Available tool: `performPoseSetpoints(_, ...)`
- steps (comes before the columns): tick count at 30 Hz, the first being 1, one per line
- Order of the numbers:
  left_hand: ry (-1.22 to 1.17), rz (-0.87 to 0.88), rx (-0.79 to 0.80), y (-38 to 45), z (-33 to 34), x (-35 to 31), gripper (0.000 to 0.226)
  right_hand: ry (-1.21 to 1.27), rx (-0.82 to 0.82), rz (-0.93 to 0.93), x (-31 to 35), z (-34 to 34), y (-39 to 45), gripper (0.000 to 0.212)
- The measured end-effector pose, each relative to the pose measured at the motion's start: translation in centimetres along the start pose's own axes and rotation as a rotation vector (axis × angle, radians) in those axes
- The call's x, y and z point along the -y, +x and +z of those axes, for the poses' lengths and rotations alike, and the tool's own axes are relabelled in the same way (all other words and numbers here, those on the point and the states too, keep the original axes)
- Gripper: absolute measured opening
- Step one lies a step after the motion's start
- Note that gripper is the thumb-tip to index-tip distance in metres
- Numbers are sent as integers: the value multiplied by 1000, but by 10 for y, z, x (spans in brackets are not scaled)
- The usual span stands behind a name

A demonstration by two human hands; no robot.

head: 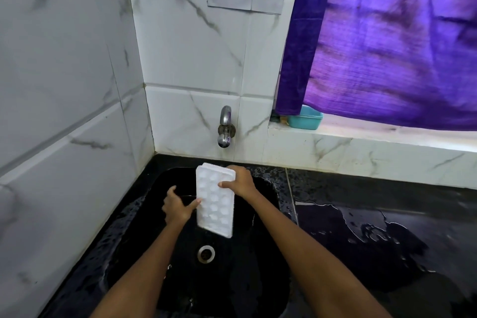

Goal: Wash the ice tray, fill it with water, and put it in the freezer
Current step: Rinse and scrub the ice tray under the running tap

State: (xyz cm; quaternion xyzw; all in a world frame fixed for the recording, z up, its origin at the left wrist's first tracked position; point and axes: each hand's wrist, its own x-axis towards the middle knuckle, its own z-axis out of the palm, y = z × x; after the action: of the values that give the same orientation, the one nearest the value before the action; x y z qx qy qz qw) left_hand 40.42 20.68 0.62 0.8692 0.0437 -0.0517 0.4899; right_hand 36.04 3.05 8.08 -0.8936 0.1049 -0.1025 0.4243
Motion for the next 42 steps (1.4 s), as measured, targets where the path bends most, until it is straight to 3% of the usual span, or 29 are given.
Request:
performPoseSetpoints(3,-212,-357,98,0,-3,24,96,566,-68,229,-10,-4,-6,36)
performPoseSetpoints(6,-571,-438,303,-1,-5,26,54,750,-23,338,-35,-5,-14,34)
performPoseSetpoints(8,-565,-371,260,1,-9,26,43,557,-1,363,-51,-7,-21,37)
performPoseSetpoints(10,-395,-260,165,3,-12,28,42,168,30,325,-65,-10,-25,39)
performPoseSetpoints(12,-176,-110,77,5,-16,28,41,-61,14,265,-70,-11,-27,41)
performPoseSetpoints(17,64,128,-191,7,-27,-1,30,-279,-19,27,-45,-26,-10,26)
performPoseSetpoints(21,15,280,-342,0,-21,-13,9,-171,-280,-56,-45,-29,-6,38)
performPoseSetpoints(23,56,296,-284,-2,-16,0,11,-143,-281,8,-62,-19,-19,37)
performPoseSetpoints(25,248,223,-83,-3,-13,22,14,-290,-21,170,-86,-7,-33,26)
performPoseSetpoints(27,471,154,55,-7,-15,39,21,-425,187,297,-98,-2,-43,29)
performPoseSetpoints(29,446,184,-27,-7,-17,36,18,-375,125,257,-92,-3,-39,27)
performPoseSetpoints(32,221,280,-252,3,-19,8,21,-300,-86,92,-68,-11,-22,30)
performPoseSetpoints(35,113,260,-318,6,-16,-9,27,-128,-275,21,-60,-16,-15,38)
performPoseSetpoints(37,214,201,-219,0,-11,6,24,-200,-163,98,-74,-13,-22,32)
performPoseSetpoints(40,600,241,72,-19,-9,51,27,-515,239,346,-105,-5,-45,29)
performPoseSetpoints(42,554,337,134,-26,-9,68,31,-516,200,340,-114,-8,-52,27)
